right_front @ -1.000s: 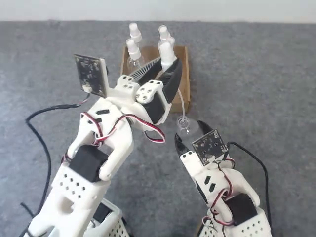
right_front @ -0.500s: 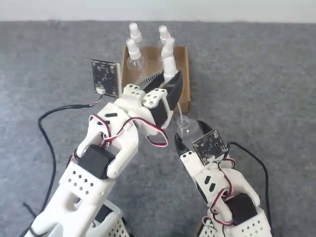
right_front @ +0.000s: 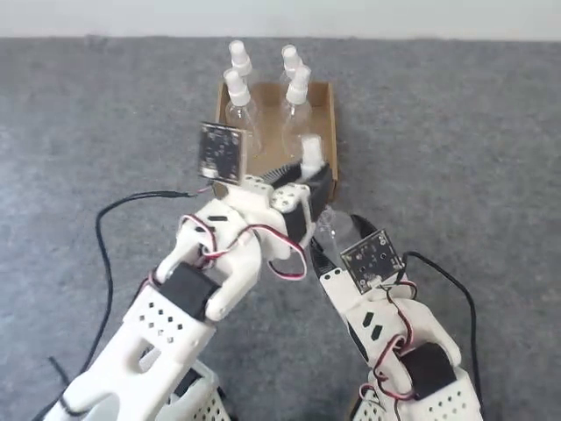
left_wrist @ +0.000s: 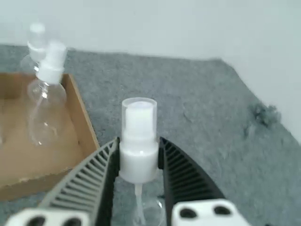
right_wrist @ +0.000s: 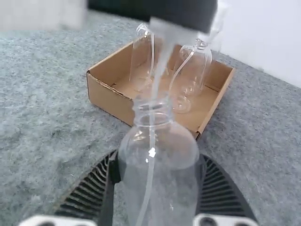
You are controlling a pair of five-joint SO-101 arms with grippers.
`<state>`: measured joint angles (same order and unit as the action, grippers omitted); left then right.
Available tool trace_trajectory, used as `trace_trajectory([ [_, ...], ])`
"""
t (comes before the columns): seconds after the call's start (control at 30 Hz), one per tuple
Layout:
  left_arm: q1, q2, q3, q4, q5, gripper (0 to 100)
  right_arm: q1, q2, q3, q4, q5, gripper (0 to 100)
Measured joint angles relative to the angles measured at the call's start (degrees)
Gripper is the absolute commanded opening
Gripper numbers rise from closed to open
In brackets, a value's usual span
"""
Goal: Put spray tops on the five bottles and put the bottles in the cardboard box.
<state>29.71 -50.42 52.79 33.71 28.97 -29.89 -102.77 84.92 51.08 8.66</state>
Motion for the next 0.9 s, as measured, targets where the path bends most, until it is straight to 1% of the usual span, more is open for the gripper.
trace_trajectory([
  [0.07, -0.18, 0.00, 0.09, 0.00, -0.88, 1, 1.05, 0.00, 0.53, -0.18, 0.00, 12.2],
  [0.3, 3.25, 0.00, 1.76, 0.00, -4.40, 1, 1.49, 0.00, 0.53, -0.18, 0.00, 12.2],
  [0.67, 4.04, 0.00, 3.08, 0.00, -4.92, 1, 2.02, 0.00, 0.53, -0.18, 0.00, 12.2],
  [0.8, 5.10, 0.00, 3.08, 0.00, -7.82, 1, 2.02, 0.00, 0.53, -0.18, 0.00, 12.2],
  [0.9, 5.80, 0.00, 3.96, 0.00, -8.88, 2, 3.43, 0.00, 0.53, -0.62, 0.09, 12.2],
])
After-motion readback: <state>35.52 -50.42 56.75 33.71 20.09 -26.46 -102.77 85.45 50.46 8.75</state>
